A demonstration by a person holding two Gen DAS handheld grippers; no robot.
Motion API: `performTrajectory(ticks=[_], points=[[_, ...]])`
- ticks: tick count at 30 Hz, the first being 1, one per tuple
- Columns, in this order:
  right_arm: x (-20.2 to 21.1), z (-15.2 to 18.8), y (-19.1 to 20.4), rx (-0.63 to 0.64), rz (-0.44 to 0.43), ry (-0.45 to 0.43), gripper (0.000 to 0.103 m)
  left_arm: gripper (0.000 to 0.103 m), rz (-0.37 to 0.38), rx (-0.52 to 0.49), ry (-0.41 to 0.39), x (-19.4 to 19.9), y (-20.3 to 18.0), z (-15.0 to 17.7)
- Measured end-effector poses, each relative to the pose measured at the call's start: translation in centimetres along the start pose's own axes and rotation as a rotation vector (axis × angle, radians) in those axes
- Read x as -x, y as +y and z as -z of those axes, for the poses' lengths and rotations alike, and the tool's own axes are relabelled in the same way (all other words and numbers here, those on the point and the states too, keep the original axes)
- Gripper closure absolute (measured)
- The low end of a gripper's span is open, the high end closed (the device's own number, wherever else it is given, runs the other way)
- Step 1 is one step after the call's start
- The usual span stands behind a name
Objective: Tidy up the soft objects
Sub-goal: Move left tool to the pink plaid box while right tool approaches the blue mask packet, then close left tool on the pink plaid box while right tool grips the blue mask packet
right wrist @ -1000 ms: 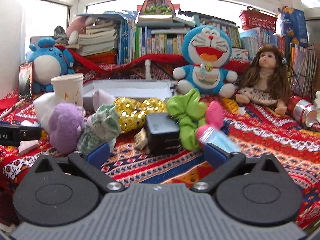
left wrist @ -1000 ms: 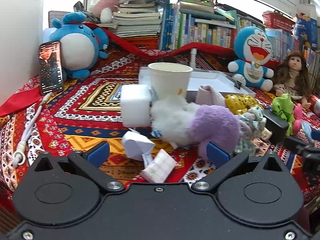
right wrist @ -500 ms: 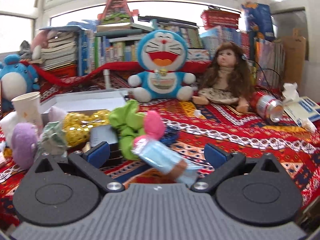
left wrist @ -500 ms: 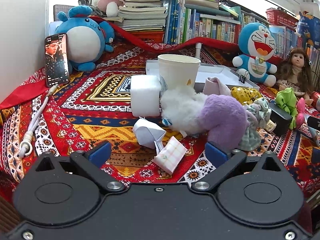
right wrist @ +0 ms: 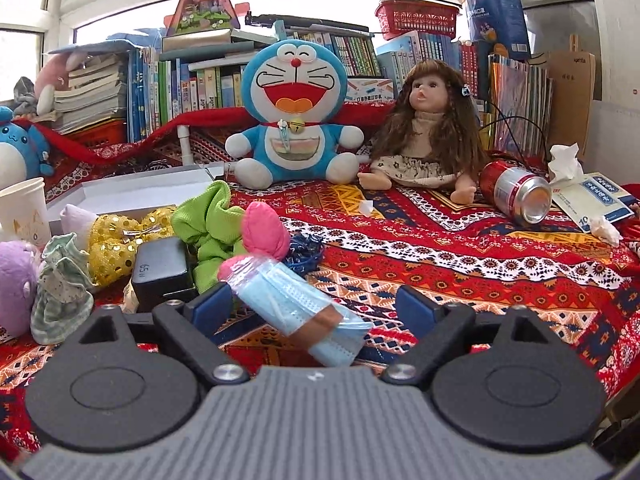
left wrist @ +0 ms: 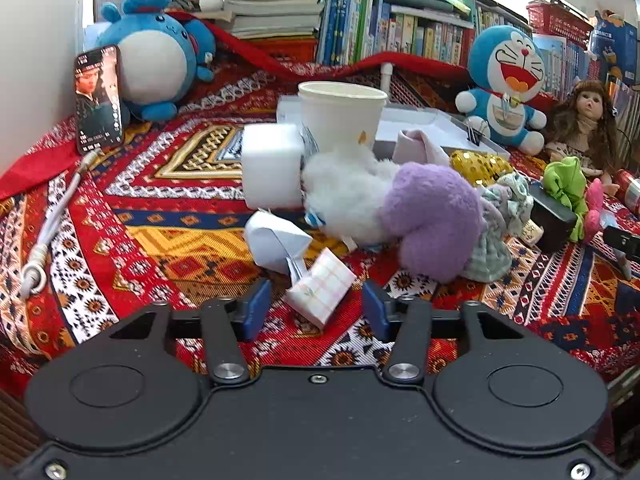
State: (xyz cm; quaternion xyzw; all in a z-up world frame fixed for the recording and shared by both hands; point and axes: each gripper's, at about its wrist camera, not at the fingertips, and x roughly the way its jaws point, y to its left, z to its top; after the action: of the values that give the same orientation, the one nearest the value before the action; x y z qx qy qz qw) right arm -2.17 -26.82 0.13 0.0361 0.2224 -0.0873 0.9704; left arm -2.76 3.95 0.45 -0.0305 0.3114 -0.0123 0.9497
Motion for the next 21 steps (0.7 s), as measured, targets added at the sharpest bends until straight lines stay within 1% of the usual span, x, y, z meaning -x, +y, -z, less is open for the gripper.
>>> performTrajectory(ticks=[2, 5, 6, 7, 8, 12, 15, 20, 21], points=[[-0.1, 0.0, 0.1, 0.004, -0.008, 0.001, 0.011, 0.057, 0.004, 0.003, 0.005, -0.1, -0.1, 0.0], [-0.2, -0.1, 0.3, 0.012, -0.019, -0.003, 0.011, 0.063, 0.009, -0.009, 0.003, 0.0, -0.4, 0.1], [-0.3, -0.1, 0.3, 0.016, -0.02, -0.005, 0.011, 0.067, 0.016, -0.011, 0.002, 0.1, -0.5, 0.0], [-0.4, -0.1, 0.3, 0.018, -0.022, -0.006, 0.012, 0.075, 0.024, -0.015, 0.002, 0.1, -0.6, 0.0], [-0.5, -0.2, 0.3, 0.02, -0.025, -0.007, 0.012, 0.078, 0.032, -0.015, 0.004, 0.1, -0.6, 0.1], [-1.3, -0.5, -0.1, 0.004, -0.03, 0.008, 0.014, 0.079, 0.06, -0.009, 0.012, 0.2, -0.8, 0.1], [-1.6, -0.4, -0.6, -0.023, -0.04, 0.027, 0.018, 0.079, 0.079, -0.013, 0.011, 0.3, -1.0, 0.1], [-1.7, -0.1, -0.7, -0.033, -0.044, 0.056, 0.038, 0.078, 0.114, -0.02, 0.014, 0.4, -1.3, 0.1], [-1.5, -0.1, -0.7, -0.031, -0.045, 0.053, 0.039, 0.078, 0.113, -0.021, 0.012, 0.4, -1.4, 0.1]])
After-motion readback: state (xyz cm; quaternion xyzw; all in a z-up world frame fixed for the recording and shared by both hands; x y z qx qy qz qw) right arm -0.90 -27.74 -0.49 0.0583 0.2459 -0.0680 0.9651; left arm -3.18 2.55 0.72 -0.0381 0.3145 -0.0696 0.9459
